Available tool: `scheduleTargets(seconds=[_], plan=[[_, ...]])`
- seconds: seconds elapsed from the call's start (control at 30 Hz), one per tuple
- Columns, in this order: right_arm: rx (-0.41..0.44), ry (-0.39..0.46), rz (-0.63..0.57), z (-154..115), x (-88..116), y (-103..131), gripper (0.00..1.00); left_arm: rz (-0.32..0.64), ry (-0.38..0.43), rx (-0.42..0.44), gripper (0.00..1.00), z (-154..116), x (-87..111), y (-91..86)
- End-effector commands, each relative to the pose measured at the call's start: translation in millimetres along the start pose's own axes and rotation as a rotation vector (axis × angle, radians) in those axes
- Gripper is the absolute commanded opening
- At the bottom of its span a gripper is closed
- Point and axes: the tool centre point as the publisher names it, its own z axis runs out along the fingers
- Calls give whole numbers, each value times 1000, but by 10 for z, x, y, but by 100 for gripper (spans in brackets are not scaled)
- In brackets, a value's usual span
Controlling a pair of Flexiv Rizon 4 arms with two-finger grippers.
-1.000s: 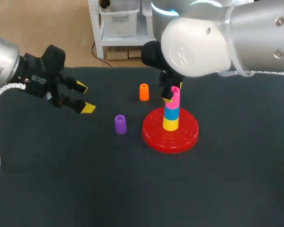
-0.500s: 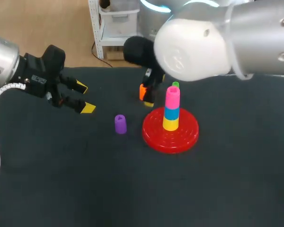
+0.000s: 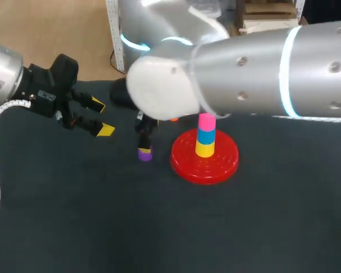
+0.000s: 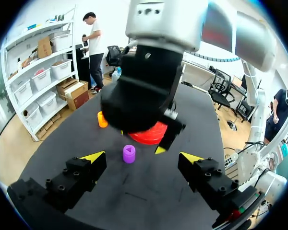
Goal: Pick up and stack the cylinders on the red base in this order: pink,purple,orange,green
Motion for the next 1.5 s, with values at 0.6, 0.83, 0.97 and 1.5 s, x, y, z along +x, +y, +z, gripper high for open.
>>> scheduleTargets(seconds=[0.6,0.83,0.97,1.5], plan=[[-29,50,23,232,-27,-17,100,1,0,0,100,5,7,3],[-26,43,44,282,25,-66,100,1,0,0,100,5,7,3],[-22,35,51,289,34,-89,100,1,0,0,100,5,7,3],[1,32,43,296,-25,-82,67,1,0,0,100,5,7,3]])
